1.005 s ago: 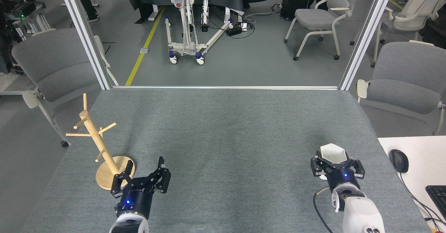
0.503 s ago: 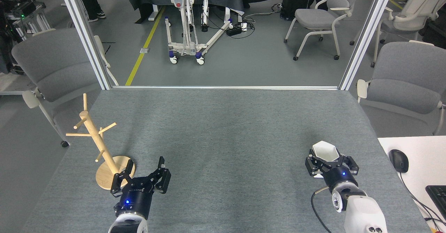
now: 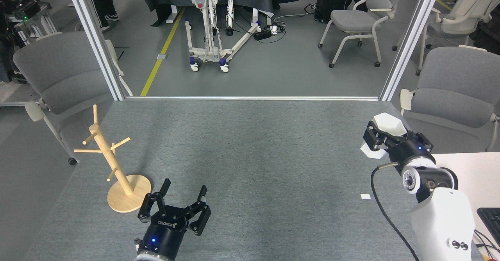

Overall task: Hang cup on storage rack
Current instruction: 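Lift the white cup with the right gripper and carry it toward the left gripper, then grasp the white cup with the left gripper beside the right gripper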

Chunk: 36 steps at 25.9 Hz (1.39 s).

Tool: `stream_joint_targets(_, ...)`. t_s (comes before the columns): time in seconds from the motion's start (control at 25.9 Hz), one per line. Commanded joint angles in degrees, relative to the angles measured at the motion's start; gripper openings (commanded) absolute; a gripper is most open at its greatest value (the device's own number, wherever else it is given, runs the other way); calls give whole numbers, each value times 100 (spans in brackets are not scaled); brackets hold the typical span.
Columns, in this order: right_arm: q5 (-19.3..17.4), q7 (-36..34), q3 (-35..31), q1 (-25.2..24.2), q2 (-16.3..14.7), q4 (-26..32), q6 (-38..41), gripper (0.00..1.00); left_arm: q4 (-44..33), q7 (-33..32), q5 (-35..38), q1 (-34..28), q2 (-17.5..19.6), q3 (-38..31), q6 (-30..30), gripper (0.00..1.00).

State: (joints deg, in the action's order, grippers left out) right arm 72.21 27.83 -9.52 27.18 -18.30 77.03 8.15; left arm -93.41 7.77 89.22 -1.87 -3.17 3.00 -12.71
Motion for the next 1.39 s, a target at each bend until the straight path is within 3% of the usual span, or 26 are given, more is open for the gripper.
stream_joint_targets(0.0,-322,1120,-85,-107,371,1297,-112,0,-90,5,1071,-42,71,694,-39,99)
stream_joint_targets(0.12,-515,1761,161,-125,556,1833,-121,0,-11,-74,1361,213,1,1221,-21,99)
stream_joint_targets(0.23,-1280,2113,715,-46,529,2149,-349,0,86,-223,1387,732,-8,1528,-12,99)
stream_joint_targets(0.31,-1544,2130,961,104,503,2325,-666,0,165,-478,1387,1022,-26,1634,-47,99)
stream_joint_targets(0.54,-1465,2113,2033,315,512,2404,-1650,0,262,-777,1414,1540,-43,1722,-65,99)
stream_joint_targets(0.7,-806,2121,2718,367,573,2378,-2300,0,429,-953,1352,1857,-34,1713,-74,99)
stream_joint_targets(0.77,-691,2121,2912,367,608,2343,-2467,0,490,-962,1352,1936,1,1713,-144,99)
stream_joint_targets(1.01,-577,2121,3105,367,749,2299,-2626,0,455,-1260,1326,1945,-26,1669,-724,99)
stream_joint_targets(1.35,-542,2130,3263,367,802,2194,-2635,0,473,-1858,948,2068,-43,1643,-1014,99)
